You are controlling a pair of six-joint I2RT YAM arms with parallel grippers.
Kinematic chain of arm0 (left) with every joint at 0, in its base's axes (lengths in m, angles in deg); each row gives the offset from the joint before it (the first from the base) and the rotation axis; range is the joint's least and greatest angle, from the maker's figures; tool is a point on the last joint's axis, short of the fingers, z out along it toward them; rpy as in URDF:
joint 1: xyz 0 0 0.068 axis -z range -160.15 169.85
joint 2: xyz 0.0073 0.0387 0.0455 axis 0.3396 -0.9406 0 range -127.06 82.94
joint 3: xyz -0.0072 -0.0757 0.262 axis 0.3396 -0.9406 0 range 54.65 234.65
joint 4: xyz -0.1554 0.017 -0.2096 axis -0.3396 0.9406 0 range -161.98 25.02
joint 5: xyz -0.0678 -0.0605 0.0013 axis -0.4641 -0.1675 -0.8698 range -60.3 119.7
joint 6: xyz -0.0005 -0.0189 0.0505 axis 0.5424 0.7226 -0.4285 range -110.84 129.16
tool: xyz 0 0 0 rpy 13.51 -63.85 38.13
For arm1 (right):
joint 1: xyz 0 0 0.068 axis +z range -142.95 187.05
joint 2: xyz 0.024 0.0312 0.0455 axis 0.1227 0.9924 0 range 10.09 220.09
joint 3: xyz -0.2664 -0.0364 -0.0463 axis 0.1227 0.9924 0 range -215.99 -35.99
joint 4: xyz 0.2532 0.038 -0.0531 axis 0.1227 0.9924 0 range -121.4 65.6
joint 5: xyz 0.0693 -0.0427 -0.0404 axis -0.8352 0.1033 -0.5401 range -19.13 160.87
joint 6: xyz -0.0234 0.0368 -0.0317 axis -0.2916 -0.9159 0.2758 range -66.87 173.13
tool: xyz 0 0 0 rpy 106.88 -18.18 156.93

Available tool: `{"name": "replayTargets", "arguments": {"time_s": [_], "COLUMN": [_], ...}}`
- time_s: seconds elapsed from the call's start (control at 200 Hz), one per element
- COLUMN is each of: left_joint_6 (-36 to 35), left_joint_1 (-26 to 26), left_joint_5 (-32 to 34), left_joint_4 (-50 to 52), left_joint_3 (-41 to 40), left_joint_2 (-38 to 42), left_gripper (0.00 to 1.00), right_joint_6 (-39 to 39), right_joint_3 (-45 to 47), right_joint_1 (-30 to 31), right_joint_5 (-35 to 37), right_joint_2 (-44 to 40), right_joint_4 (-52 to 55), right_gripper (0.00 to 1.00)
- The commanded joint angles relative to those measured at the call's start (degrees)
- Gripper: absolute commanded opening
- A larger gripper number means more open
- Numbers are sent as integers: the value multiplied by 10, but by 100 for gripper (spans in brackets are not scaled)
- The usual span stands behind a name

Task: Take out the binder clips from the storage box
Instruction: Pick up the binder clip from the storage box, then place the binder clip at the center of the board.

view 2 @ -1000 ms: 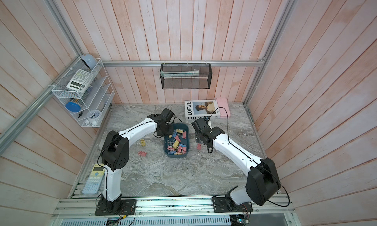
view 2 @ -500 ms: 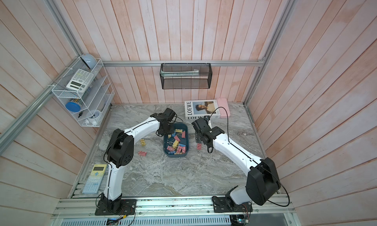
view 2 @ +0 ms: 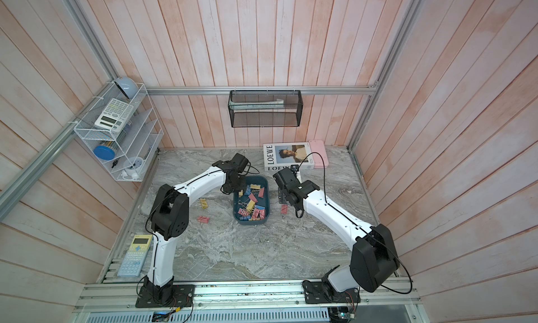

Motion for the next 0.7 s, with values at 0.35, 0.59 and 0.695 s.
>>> {"name": "replayTargets", "arguments": {"time_s": [0.35,0.59,0.695], "left_joint_6": [26,20,15], "left_joint_1": [-21,-110,-147], "left_joint_5": [45,67,76], "left_joint_4": [23,16,15], "left_joint_3": [-142,-274,-340], "left_joint_2": [205,302,335], "left_gripper": [0,0,0], "right_joint_6": [25,26,25], "right_joint_3": [-39,-62,-73], "right_joint_1": [4,22,27], "right_joint_5": [-69,-84,-84], "right_joint_2": [36,63,73], "right_joint_4": [-51,-57,-54], "right_gripper": [98,98,98]}}
